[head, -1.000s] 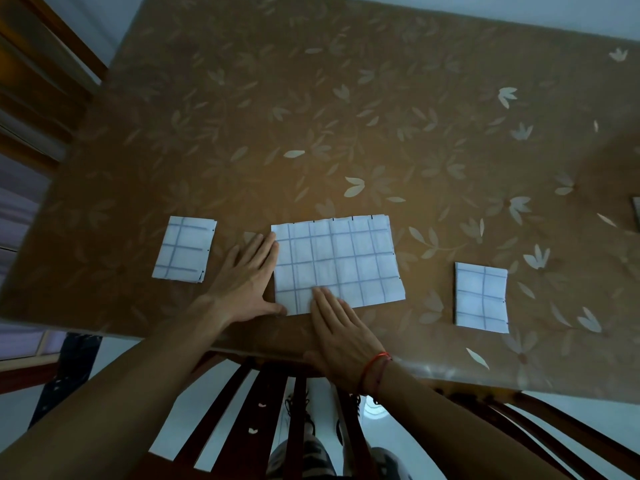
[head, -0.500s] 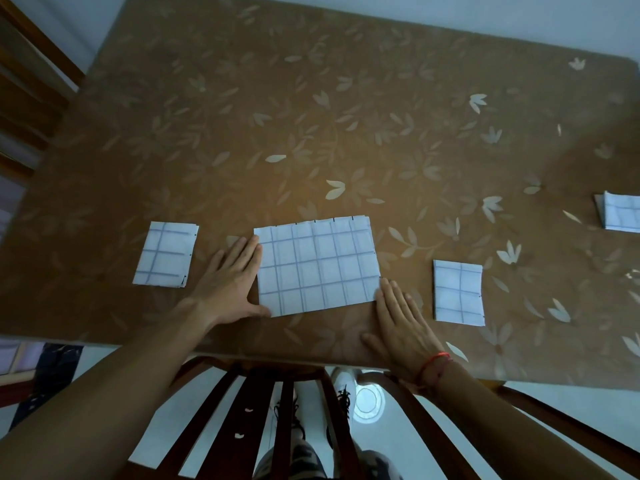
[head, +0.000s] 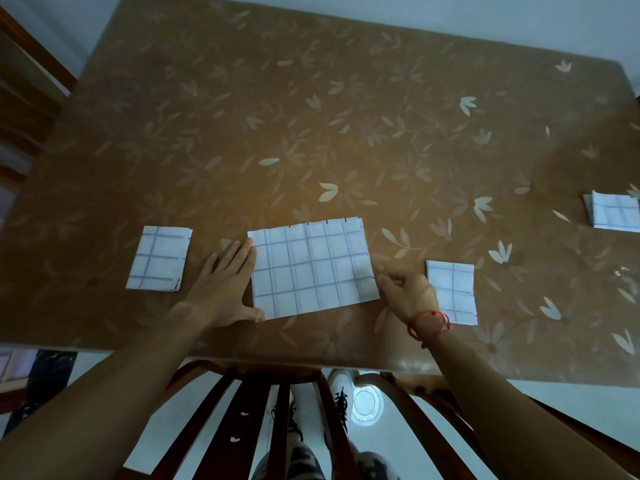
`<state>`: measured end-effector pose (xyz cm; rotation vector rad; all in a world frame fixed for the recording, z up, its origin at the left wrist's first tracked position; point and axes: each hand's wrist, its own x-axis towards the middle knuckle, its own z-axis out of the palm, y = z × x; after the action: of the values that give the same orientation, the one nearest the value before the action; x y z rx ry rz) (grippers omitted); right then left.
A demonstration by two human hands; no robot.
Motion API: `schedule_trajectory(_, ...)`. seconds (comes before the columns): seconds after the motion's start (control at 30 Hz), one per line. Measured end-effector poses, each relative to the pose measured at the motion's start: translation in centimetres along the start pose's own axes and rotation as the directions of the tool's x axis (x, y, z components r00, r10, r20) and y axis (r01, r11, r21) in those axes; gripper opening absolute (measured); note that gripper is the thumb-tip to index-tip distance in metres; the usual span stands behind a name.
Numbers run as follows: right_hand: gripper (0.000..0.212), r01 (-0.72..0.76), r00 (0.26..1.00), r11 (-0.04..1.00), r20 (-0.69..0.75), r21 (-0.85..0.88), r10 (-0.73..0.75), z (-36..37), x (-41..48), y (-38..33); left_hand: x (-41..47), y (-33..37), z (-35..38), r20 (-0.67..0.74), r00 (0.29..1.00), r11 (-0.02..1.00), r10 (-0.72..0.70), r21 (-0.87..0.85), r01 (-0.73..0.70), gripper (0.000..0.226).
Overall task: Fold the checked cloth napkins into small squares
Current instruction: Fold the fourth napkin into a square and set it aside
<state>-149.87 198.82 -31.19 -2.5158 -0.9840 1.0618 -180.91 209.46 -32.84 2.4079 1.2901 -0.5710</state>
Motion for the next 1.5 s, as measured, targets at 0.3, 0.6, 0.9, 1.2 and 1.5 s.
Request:
schedule_trajectory(0.3, 0.042, -0.092, 0.995, 0.967, 0.070, 0.237, 0.078, -1.2, 0.2, -3.1, 0.1, -0.1, 0.1, -0.012, 1.000, 1.000, 0.008, -0.016, -0.008, 0.125)
schedule_trajectory(0.6, 0.019, -0.040, 0.991, 0.973, 0.132, 0.227, 0.010, -0.4, 1.6, -4.3, 0.2, -0.2, 0.3, -0.037, 0.999, 1.000, 0.010, -0.003, -0.010, 0.124)
schedule_trajectory(0.9, 0.025, -0.080, 0.995, 0.951, 0.085, 0.299, 0.057, 0.2, 3.7, -5.2, 0.3, -0.2, 0.5, -0.048, 0.999, 1.000, 0.002, -0.001, -0.002, 0.126)
schedule_trajectory(1.2, 0.025, -0.060, 0.995, 0.965, 0.089, 0.254, 0.038, -0.5, 3.6, -4.3, 0.2, 1.0, -0.8, -0.073, 0.997, 0.995, 0.001, -0.098, -0.008, 0.125)
schedule_trajectory(1.5, 0.014, -0.144, 0.988, 0.849, 0.022, 0.508, 0.155, -1.0, 1.2, -2.2, -0.1, 8.2, -1.1, -0.282, 0.957, 0.967, 0.067, -0.218, -0.132, 0.096)
